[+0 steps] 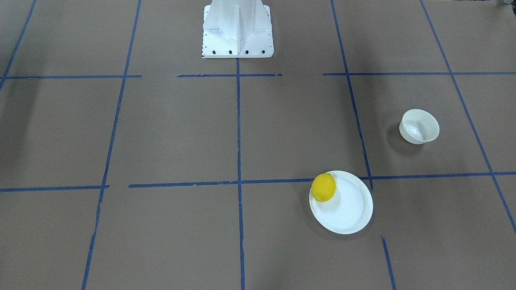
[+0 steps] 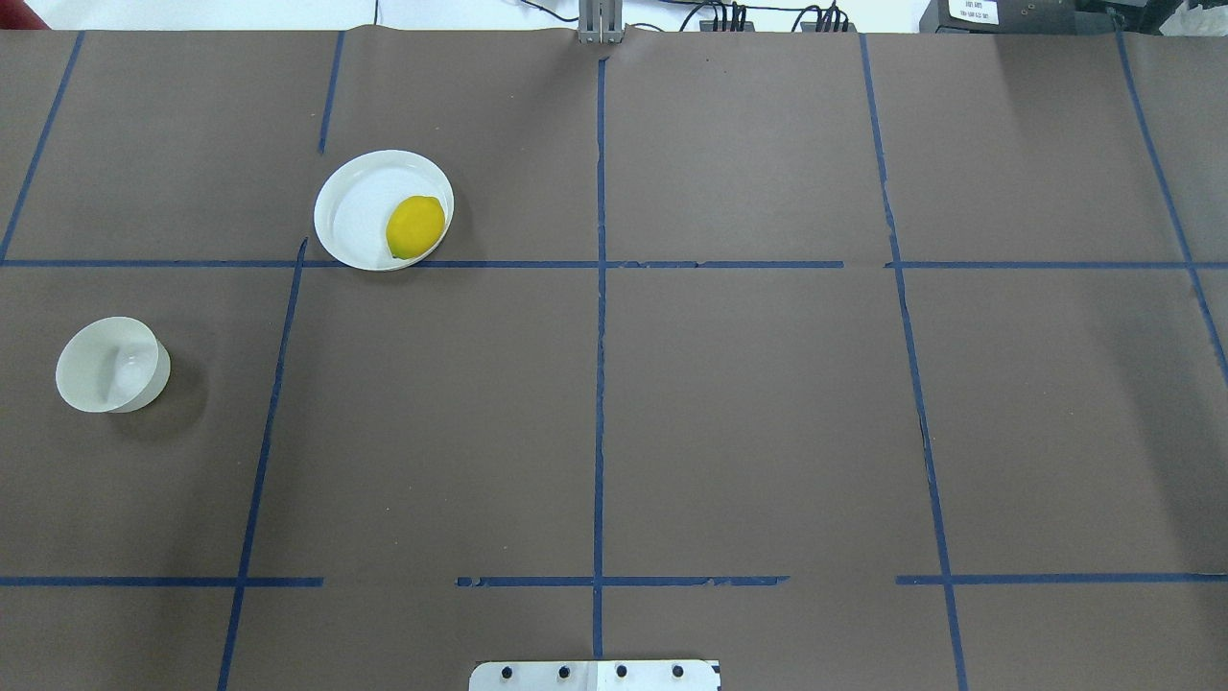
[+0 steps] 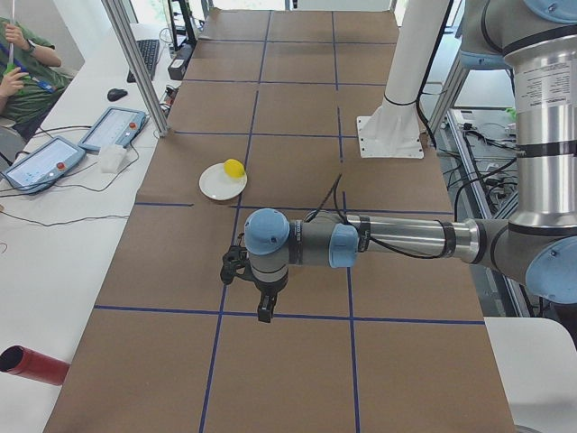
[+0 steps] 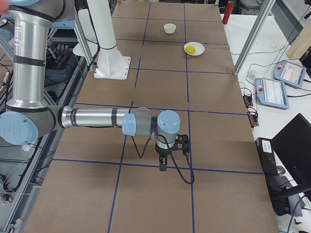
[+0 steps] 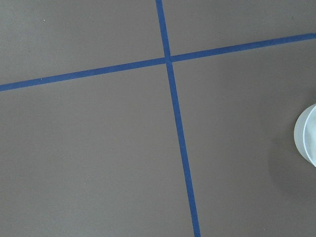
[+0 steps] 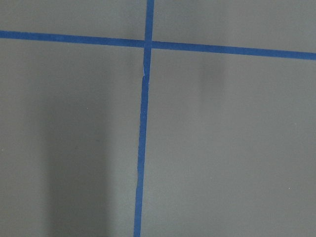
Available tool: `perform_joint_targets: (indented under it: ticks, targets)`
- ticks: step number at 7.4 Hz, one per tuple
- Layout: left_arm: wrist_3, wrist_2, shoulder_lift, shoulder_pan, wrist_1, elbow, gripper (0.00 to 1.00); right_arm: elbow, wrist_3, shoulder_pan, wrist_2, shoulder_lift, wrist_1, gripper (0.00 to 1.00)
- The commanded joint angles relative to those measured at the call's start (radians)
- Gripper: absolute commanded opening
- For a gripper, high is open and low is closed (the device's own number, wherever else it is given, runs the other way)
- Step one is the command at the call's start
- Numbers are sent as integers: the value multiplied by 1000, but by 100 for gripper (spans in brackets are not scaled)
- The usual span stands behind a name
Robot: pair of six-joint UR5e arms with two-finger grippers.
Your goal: Move lemon from plate to bowl
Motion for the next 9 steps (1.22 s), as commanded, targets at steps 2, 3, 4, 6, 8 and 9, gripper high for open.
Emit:
perform_joint_targets:
  ticks: [2,3,4,6,8,9]
  targets:
    - [0,-2,0,-1,-1,-2,100,0,0,0,0,0,0,100]
    - [0,-2,-3,-2,-5,-5,100,0,0,0,0,0,0,100]
    - [6,-4,-26,2,-42,-20,100,0,0,0,0,0,0,100]
    - [-33,-2,-43,47,-196,-40,100,0,0,0,0,0,0,100]
    - [-185,9,-180,159,-191,-40,100,0,0,0,0,0,0,100]
    - [-240,10,-252,234,-189,-36,100,0,0,0,0,0,0,100]
